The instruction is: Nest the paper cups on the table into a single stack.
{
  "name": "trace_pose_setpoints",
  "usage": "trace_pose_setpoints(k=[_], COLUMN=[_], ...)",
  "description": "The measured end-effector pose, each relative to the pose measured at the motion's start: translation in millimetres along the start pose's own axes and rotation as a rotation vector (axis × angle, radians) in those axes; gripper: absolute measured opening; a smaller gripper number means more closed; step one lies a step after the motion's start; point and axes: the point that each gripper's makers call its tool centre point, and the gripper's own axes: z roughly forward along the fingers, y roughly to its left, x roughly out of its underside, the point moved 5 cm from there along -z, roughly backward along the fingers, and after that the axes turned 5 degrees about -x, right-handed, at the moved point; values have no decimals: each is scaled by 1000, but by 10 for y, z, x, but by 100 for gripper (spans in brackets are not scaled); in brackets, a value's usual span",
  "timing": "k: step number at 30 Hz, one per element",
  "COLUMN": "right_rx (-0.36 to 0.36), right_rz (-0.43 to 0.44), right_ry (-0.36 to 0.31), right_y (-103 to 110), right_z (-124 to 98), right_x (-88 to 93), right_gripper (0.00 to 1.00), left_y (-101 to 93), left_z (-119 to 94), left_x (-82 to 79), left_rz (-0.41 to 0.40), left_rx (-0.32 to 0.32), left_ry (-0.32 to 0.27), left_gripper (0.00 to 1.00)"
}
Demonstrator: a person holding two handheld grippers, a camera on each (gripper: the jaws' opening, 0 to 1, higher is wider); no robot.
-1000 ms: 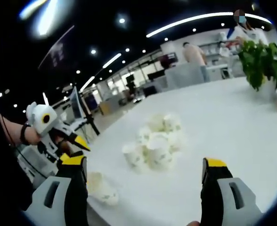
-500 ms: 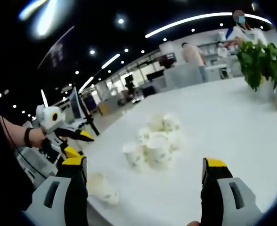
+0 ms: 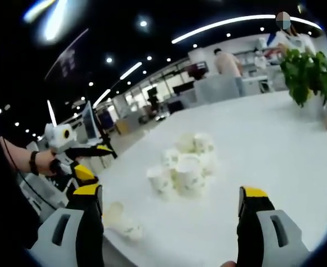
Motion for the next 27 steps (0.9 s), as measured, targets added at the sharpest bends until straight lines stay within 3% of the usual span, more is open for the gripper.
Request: trace_pose_setpoints(k=[10,27], right_rx=[-7,4], right_rz=[-11,-7], right_ry=[4,1], right_y=[38,-3], right_z=[9,27], right_x=[-17,-10], right_gripper=[100,100], left_y=[38,246], left_z=[6,92], left_x=[15,36], left_rz=[-19,-17], left_rx=[-15,-17], left_ry=[0,35], left_gripper=[99,99])
